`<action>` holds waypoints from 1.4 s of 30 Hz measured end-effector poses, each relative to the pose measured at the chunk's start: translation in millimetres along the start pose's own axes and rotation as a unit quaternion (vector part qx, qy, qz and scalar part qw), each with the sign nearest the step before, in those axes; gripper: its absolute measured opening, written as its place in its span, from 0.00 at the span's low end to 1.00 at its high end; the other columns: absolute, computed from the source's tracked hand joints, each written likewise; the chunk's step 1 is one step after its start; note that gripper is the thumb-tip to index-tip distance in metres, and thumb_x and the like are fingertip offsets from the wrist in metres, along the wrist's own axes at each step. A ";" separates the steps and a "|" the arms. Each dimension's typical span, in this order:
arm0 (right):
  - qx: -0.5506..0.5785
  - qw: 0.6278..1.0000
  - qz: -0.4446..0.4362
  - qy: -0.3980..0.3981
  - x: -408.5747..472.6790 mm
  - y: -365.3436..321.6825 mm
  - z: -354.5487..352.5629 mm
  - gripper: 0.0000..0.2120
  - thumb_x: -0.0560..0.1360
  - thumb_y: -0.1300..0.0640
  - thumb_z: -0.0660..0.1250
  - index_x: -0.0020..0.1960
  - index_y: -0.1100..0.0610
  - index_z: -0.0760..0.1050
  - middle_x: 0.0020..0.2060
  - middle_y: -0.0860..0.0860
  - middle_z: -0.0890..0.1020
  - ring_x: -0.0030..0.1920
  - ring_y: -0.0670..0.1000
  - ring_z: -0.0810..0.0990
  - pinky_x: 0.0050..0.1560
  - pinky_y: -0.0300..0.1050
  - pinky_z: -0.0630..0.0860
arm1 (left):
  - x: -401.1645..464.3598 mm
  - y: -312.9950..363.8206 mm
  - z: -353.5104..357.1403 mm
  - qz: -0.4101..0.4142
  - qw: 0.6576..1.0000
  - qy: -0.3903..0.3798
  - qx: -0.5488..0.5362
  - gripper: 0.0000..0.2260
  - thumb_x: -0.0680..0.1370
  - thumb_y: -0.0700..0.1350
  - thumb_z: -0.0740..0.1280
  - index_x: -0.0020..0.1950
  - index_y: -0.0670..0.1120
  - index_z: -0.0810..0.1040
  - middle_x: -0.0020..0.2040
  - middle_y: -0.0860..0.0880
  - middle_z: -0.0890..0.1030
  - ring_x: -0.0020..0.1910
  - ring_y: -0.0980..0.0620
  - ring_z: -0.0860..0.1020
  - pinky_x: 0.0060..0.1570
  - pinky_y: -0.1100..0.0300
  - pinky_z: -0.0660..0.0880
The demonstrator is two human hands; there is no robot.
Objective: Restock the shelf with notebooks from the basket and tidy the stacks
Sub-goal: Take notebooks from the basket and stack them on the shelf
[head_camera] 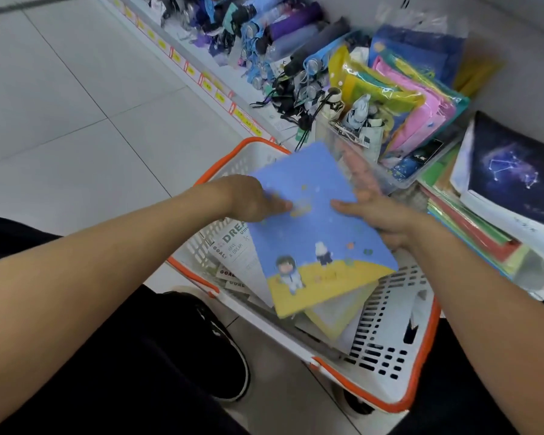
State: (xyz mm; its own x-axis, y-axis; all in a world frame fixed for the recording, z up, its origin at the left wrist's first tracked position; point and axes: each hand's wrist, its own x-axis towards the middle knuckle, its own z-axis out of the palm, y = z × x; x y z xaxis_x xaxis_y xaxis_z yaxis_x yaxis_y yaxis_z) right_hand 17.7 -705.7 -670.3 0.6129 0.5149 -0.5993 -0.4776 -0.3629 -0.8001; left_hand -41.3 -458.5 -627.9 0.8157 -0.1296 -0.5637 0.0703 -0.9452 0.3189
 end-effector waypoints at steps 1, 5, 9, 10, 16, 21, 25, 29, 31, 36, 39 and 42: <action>0.052 0.998 -0.046 0.011 -4.7 -8.2 -3.1 0.21 0.79 0.56 0.63 0.71 0.56 0.70 0.58 0.55 0.84 0.52 0.57 0.85 0.50 0.56 0.83 | 0.7 -0.3 -0.1 0.025 0.993 0.047 -0.105 0.19 0.75 0.67 0.62 0.47 0.52 0.75 0.49 0.47 0.76 0.49 0.49 0.74 0.59 0.50 0.71; 0.194 0.967 -0.155 0.054 -6.2 -21.1 1.4 0.22 0.77 0.55 0.64 0.70 0.55 0.72 0.61 0.52 0.82 0.58 0.55 0.83 0.54 0.54 0.82 | -5.3 3.2 -11.0 -0.082 0.847 0.135 -0.508 0.31 0.68 0.60 0.76 0.62 0.43 0.74 0.57 0.46 0.80 0.50 0.47 0.83 0.41 0.51 0.83; 0.180 0.980 -0.067 0.045 18.1 -2.8 21.1 0.18 0.84 0.45 0.53 0.56 0.46 0.82 0.59 0.55 0.82 0.54 0.57 0.83 0.54 0.55 0.80 | -9.1 3.8 -20.9 -0.072 0.816 0.081 -0.568 0.12 0.80 0.42 0.67 0.61 0.40 0.77 0.54 0.44 0.83 0.46 0.44 0.84 0.45 0.51 0.82; 0.148 0.987 -0.012 0.064 27.3 9.6 24.3 0.22 0.83 0.40 0.52 0.57 0.51 0.81 0.58 0.57 0.82 0.51 0.58 0.82 0.54 0.55 0.78 | -9.6 0.8 -21.5 -0.080 0.838 0.122 -0.525 0.11 0.79 0.41 0.67 0.60 0.38 0.77 0.54 0.43 0.83 0.46 0.44 0.83 0.46 0.52 0.80; -0.375 0.903 0.146 0.149 61.4 113.5 29.0 0.48 0.66 0.41 0.78 0.76 0.61 0.61 0.74 0.56 0.66 0.71 0.58 0.68 0.64 0.49 0.71 | -14.3 -17.1 -30.5 -0.079 0.904 0.265 -0.327 0.06 0.77 0.41 0.67 0.49 0.39 0.79 0.41 0.44 0.78 0.34 0.48 0.73 0.34 0.57 0.70; -0.444 0.858 0.160 0.203 73.4 133.2 35.2 0.50 0.53 0.37 0.82 0.66 0.57 0.67 0.63 0.54 0.74 0.66 0.59 0.70 0.58 0.55 0.76 | -14.2 -16.4 -36.4 -0.084 0.925 0.270 -0.253 0.07 0.77 0.41 0.63 0.49 0.38 0.78 0.44 0.41 0.79 0.39 0.43 0.75 0.38 0.48 0.76; -0.448 0.856 0.170 0.195 79.0 130.4 27.7 0.38 0.56 0.32 0.79 0.56 0.55 0.74 0.55 0.52 0.78 0.58 0.57 0.76 0.51 0.51 0.78 | -5.3 -16.0 -31.6 -0.069 0.946 0.281 -0.146 0.06 0.75 0.39 0.60 0.38 0.39 0.70 0.34 0.43 0.73 0.31 0.43 0.72 0.30 0.56 0.68; -0.370 0.899 0.134 0.190 78.5 119.7 25.5 0.29 0.64 0.40 0.79 0.35 0.50 0.59 0.34 0.47 0.66 0.36 0.49 0.67 0.31 0.42 0.61 | 0.3 -14.9 -29.8 -0.069 0.950 0.274 -0.130 0.07 0.76 0.38 0.60 0.37 0.41 0.68 0.31 0.45 0.70 0.28 0.46 0.69 0.28 0.59 0.65; -0.294 0.931 0.122 0.180 76.0 114.6 27.6 0.23 0.69 0.48 0.78 0.36 0.50 0.62 0.33 0.46 0.68 0.33 0.46 0.68 0.30 0.40 0.64 | 1.3 -14.2 -31.0 -0.069 0.949 0.278 -0.129 0.08 0.76 0.38 0.60 0.37 0.42 0.69 0.31 0.45 0.70 0.28 0.47 0.69 0.26 0.61 0.65; -0.236 0.962 0.111 0.086 57.5 77.9 31.1 0.21 0.79 0.56 0.68 0.71 0.58 0.71 0.58 0.51 0.79 0.48 0.51 0.80 0.39 0.47 0.83 | 0.6 -17.6 -36.2 -0.071 0.943 0.302 -0.122 0.04 0.76 0.39 0.60 0.43 0.40 0.73 0.32 0.46 0.70 0.29 0.47 0.70 0.26 0.61 0.64; -0.196 0.972 0.052 0.121 30.9 32.6 22.9 0.21 0.81 0.58 0.66 0.73 0.58 0.69 0.53 0.49 0.79 0.43 0.48 0.81 0.31 0.46 0.82 | -2.3 -24.0 -43.2 -0.074 0.933 0.327 -0.129 0.04 0.76 0.38 0.60 0.43 0.40 0.72 0.32 0.47 0.70 0.30 0.46 0.70 0.27 0.59 0.64; -0.148 0.975 -0.017 0.164 -8.2 -13.1 2.0 0.18 0.81 0.59 0.65 0.71 0.55 0.73 0.62 0.48 0.79 0.43 0.52 0.85 0.33 0.52 0.84 | -9.8 -29.6 -54.6 -0.071 0.915 0.366 -0.153 0.05 0.77 0.38 0.59 0.42 0.42 0.70 0.32 0.48 0.69 0.33 0.44 0.69 0.30 0.57 0.63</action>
State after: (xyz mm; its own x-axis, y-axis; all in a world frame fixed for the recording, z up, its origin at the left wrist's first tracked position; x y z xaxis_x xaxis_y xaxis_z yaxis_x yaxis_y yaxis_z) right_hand 17.7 -703.6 -654.9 0.8170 0.2723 -0.5082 -0.2806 -0.5822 -0.7631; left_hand -19.9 -412.9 -590.2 0.9440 0.3299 0.0099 0.2719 -0.7944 0.5431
